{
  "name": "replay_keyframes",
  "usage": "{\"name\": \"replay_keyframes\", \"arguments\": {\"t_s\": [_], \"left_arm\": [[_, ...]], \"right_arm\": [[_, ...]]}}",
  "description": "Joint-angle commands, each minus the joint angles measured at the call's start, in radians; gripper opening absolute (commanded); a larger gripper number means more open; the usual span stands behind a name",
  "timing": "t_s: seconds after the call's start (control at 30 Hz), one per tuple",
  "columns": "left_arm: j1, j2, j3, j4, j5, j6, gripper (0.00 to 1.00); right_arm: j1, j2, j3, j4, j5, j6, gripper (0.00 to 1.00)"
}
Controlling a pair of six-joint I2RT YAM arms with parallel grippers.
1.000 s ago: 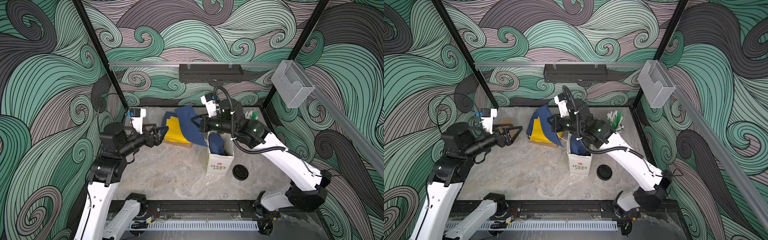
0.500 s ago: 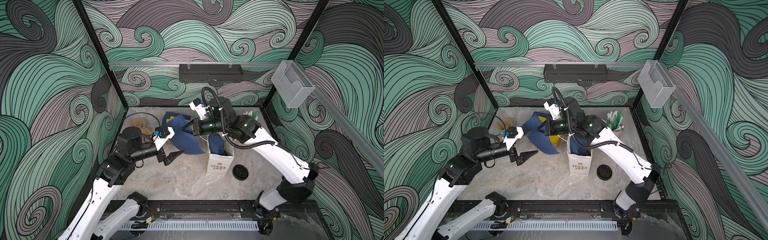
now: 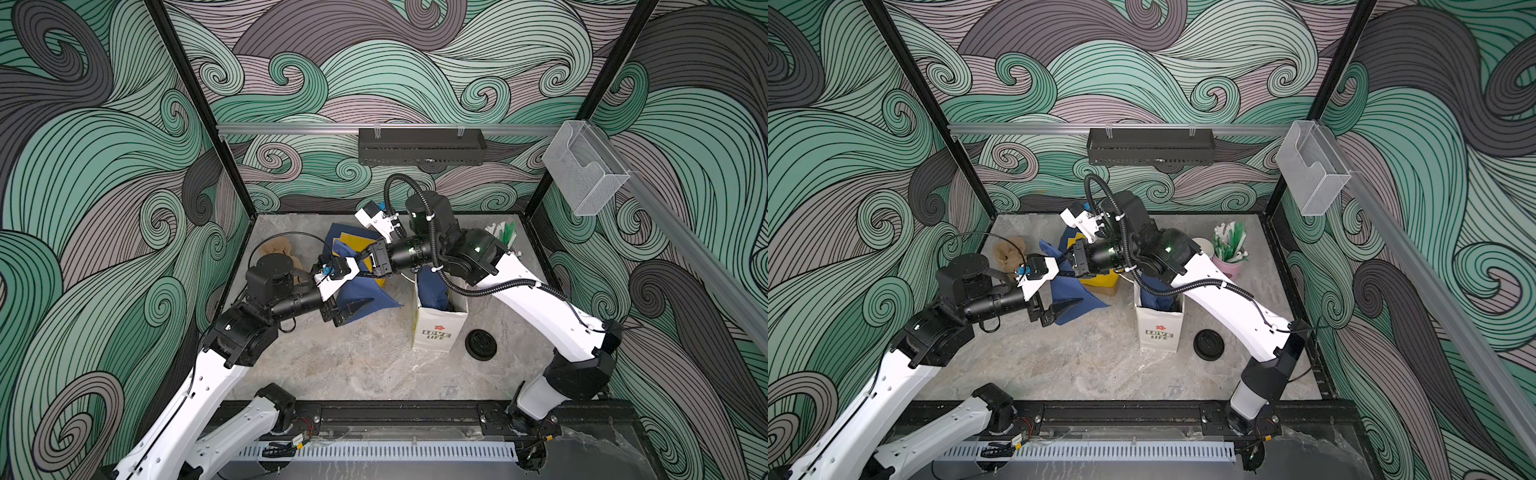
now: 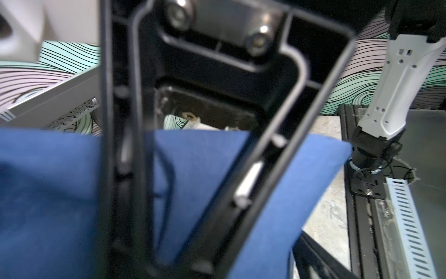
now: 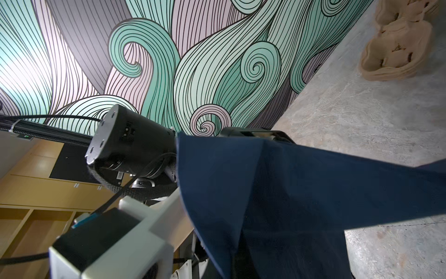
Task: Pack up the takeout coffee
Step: 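Hold the blue napkin spread above the bag with both grippers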
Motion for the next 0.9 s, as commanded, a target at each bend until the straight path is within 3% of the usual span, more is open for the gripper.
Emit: {"name": "replay_keyframes", "arguments": {"t_s": [0.0, 0.2, 0.23, 0.27, 0.4, 0.57, 0.63, 0.73, 0.87], "left_arm": [[-0.005, -0.015, -0.010, 0.050, -0.018, -0.024, 0.70], [-0.005, -0.018, 0.005, -0.026, 0.014, -0.077, 0.29], [-0.006, -0.021, 0.006, -0.027, 0.019, -0.104, 0.11], [-0.005, -0.025, 0.006, -0.028, 0.019, -0.137, 0.00], [-0.005, -0.044, -0.010, 0.000, 0.010, -0.333, 0.00], [-0.005, -0.016, -0.022, 0.085, -0.011, -0.788, 0.00], [-0.005, 0.020, -0.006, 0.096, 0.045, -0.932, 0.00], [-0.006, 0.055, 0.020, 0.145, 0.202, -1.014, 0.00], [-0.011, 0.034, 0.006, 0.240, 0.316, -0.979, 0.00]], "right_arm": [[0.000, -0.001, 0.008, 0.023, -0.022, 0.007, 0.00], [-0.006, -0.052, -0.006, -0.041, 0.107, -0.089, 0.01], [-0.007, -0.065, -0.011, -0.050, 0.130, -0.111, 0.04], [-0.007, -0.078, -0.014, -0.065, 0.159, -0.133, 0.10], [-0.013, -0.127, 0.021, -0.190, 0.294, -0.259, 0.46], [0.009, -0.230, 0.035, -0.371, 0.605, -0.523, 0.62], [0.056, -0.247, 0.024, -0.419, 0.662, -0.633, 0.67], [0.082, -0.241, 0.004, -0.460, 0.644, -0.696, 0.71], [0.080, -0.224, -0.005, -0.454, 0.493, -0.669, 0.78]]}}
